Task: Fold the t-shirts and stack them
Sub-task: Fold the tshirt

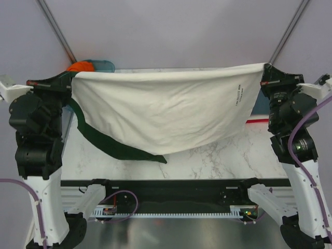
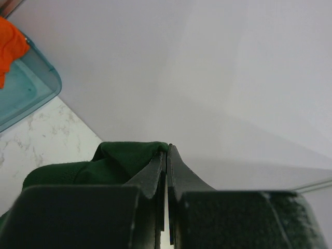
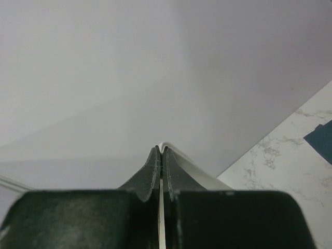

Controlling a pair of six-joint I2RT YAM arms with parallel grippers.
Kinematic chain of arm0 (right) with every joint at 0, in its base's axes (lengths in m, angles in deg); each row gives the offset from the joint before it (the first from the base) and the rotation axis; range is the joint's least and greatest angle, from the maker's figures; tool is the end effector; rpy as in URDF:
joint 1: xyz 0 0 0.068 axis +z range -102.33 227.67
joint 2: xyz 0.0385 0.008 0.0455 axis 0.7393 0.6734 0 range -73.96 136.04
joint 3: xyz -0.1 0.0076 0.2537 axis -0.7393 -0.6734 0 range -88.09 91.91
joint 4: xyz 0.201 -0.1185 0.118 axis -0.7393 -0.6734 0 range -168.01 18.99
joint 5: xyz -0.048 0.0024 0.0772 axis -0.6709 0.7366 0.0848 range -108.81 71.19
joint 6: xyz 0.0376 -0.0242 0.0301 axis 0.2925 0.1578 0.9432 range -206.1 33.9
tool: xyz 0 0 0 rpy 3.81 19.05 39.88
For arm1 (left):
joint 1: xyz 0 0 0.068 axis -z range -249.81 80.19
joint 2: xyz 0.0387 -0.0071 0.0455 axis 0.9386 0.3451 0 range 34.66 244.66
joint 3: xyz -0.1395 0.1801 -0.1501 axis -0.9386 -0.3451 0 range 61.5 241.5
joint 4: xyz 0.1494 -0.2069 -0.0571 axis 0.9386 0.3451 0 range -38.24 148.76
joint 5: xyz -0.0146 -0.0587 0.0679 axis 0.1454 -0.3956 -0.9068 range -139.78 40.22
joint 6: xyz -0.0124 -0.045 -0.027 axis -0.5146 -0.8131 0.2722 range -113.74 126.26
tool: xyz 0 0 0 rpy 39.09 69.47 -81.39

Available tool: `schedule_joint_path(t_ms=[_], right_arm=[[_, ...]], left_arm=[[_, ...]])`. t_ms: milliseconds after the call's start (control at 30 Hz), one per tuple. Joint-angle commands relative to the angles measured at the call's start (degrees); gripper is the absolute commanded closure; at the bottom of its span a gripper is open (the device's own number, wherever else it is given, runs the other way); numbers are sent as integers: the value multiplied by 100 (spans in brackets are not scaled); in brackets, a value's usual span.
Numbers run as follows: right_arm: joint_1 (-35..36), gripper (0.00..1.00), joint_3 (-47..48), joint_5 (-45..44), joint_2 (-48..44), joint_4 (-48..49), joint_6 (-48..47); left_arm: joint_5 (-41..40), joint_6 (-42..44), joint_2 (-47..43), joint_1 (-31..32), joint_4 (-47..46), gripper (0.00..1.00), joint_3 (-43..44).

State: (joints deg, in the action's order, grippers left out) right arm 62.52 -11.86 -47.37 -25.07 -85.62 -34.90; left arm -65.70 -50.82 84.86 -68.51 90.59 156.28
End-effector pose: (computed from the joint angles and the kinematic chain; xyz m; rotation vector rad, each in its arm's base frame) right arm 0.1389 0.0192 0.5014 0.8223 1.1386 0.6270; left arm 0.0914 0.0077 0.5420 -0.8990 1.2071 -0.6206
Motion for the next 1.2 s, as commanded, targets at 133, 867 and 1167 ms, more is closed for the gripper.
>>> schedule_joint_path(t_ms=[133, 867, 1167], right_arm=[[-35, 100, 226, -300, 999, 177, 92], [-2408, 100, 2996, 3671, 4753, 1259, 1831], [-2540, 100, 843, 4218, 4771, 2260, 1797]], left_arm=[[10, -84, 1272, -42, -419, 98, 14], [2027, -1138, 5473, -981, -3846, 98, 3180], [3149, -506, 5107, -1167, -5656, 98, 59]])
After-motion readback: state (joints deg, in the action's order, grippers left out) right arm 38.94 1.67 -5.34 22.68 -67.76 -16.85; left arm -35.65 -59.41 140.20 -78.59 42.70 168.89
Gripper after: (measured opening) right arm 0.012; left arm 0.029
